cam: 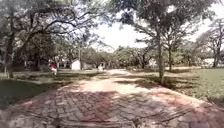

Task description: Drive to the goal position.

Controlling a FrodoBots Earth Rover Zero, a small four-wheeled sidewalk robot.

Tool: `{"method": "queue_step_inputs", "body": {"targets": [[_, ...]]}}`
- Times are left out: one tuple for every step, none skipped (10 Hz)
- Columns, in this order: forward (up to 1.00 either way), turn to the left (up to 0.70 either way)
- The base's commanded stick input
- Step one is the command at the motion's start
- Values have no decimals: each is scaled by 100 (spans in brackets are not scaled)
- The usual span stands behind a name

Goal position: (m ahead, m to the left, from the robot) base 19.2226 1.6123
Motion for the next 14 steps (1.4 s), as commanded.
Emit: {"method": "queue_step_inputs", "body": {"targets": [[70,0],[70,0],[70,0],[70,0],[70,0],[70,0],[70,0],[70,0],[70,0],[70,0],[70,0],[70,0],[70,0],[70,0]]}}
